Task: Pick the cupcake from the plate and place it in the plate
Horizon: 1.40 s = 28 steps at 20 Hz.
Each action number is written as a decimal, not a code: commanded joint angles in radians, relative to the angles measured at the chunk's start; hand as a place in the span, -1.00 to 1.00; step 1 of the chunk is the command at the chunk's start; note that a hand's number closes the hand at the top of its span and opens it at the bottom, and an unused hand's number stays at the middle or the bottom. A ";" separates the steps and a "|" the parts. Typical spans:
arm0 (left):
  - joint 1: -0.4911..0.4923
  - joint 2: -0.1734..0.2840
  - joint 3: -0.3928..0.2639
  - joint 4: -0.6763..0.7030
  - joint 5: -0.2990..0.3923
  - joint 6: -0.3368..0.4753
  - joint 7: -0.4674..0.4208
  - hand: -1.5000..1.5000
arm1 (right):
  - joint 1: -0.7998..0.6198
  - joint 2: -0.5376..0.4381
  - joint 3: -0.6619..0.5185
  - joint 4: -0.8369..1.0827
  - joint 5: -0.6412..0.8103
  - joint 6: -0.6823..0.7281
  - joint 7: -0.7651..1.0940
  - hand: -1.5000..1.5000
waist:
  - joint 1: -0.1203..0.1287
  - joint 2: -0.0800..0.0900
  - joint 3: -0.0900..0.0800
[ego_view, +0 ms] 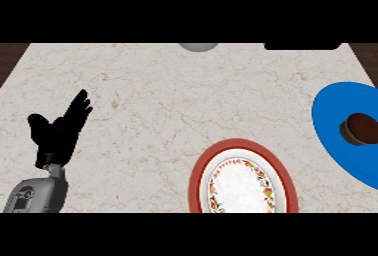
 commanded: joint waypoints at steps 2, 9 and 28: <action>0.002 0.011 0.000 -0.050 0.014 -0.012 0.048 0.00 | 0.008 -0.025 -0.061 -0.013 -0.165 0.250 0.043 -1.00 | -0.007 -0.007 -0.001; 0.005 -0.001 0.010 -0.007 0.009 -0.002 0.005 0.00 | -0.008 -0.110 -0.076 0.085 -0.338 0.539 0.300 -1.00 | -0.003 -0.002 -0.001; -0.032 -0.022 -0.018 -0.006 -0.011 -0.001 0.019 0.00 | 0.002 -0.226 -0.039 0.246 -0.354 0.509 0.125 -1.00 | 0.025 0.011 0.005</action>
